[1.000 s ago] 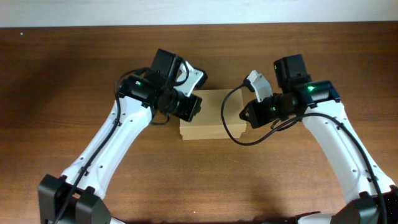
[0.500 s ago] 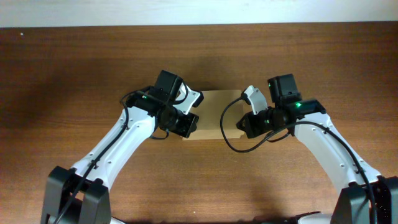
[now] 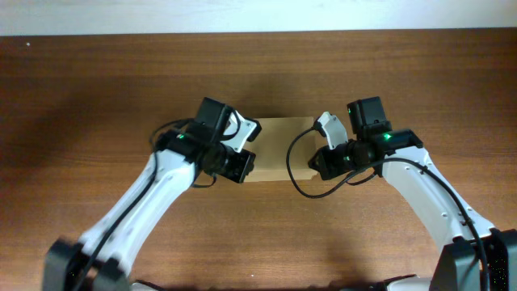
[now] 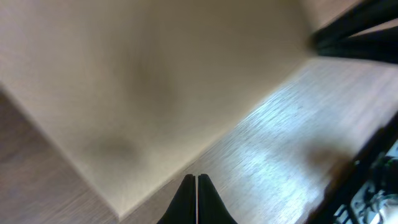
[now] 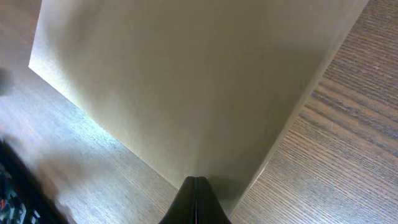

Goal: Pack container

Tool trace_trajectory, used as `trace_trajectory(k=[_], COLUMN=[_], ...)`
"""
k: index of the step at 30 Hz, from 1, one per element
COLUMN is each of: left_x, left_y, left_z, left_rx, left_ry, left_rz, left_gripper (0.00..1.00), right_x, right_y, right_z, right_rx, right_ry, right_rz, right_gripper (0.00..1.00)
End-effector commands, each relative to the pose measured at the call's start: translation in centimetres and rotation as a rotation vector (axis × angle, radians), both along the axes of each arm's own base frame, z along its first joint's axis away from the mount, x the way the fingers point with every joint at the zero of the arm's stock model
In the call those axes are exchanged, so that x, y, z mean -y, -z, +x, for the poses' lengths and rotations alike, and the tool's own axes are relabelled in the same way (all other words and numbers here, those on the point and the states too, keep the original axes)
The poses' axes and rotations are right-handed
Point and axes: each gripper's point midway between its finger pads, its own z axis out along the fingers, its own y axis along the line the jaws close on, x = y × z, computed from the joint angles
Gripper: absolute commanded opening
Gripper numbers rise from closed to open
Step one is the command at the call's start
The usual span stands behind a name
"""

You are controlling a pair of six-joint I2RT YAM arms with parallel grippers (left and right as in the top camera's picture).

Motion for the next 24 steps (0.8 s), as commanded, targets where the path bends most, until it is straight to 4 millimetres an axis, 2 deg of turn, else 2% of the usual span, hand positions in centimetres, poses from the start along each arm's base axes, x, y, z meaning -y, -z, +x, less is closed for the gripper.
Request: trace_trajectory(k=[1,3,4,8,9,11,12,13,14,15,18,24], left_x=[-0.7,-2.3,-3.3,-5.2,-5.6,-6.0,-6.2,-6.1,-6.2,-6.2,-6.2,-6.2], left_y=[-6.8,-11.2,-12.4,-14.9,-15.6,-16.3,-16.5,-16.5,-16.5,-16.5,-16.4,-16.4], left_z=[-0.8,-3.1,-4.2,-7.4,-8.3,-9.4,-9.9,-10.3,-10.5,-10.5,-10.4,-10.4], left_rx=[0.167,0.271,0.303,0.379,0.399,0.421,0.424,0.420,0.414,0.413,0.412,0.412], left_ry=[-0.058,-0.099,-0.121,-0.137,-0.138,-0.136,-0.132,-0.126,-0.126,-0.126,-0.127,-0.127], left_rz=[-0.079,-0.116,-0.114,-0.129,-0.141,-0.157,-0.163,-0.172,-0.173,-0.172,-0.169,-0.169], left_gripper=[0.02,0.01,0.02,0.02,0.02,0.03,0.17,0.43,1.00,0.99,1.00,0.99], right_x=[0.8,1.1,1.2,1.8,2.1,2.6,2.9,3.1,3.3,3.5,3.6,3.6], right_y=[-1.0,-4.7,-6.6,-12.5,-14.2,-16.0,-16.8,-17.3,-17.7,-18.1,-18.6,-18.5], right_z=[-0.7,-2.1,-2.8,-5.8,-7.3,-9.6,-10.9,-12.1,-13.1,-13.9,-14.8,-14.7], right_rx=[-0.014,0.053,0.104,0.267,0.325,0.395,0.426,0.450,0.471,0.491,0.520,0.517], right_ry=[0.041,0.042,0.043,0.085,0.088,0.088,0.088,0.088,0.089,0.089,0.084,0.084], right_rz=[-0.045,-0.029,-0.018,0.041,0.057,0.074,0.083,0.088,0.093,0.098,0.112,0.111], right_gripper=[0.04,0.04,0.04,0.04,0.04,0.04,0.11,0.31,0.83,0.99,0.99,0.99])
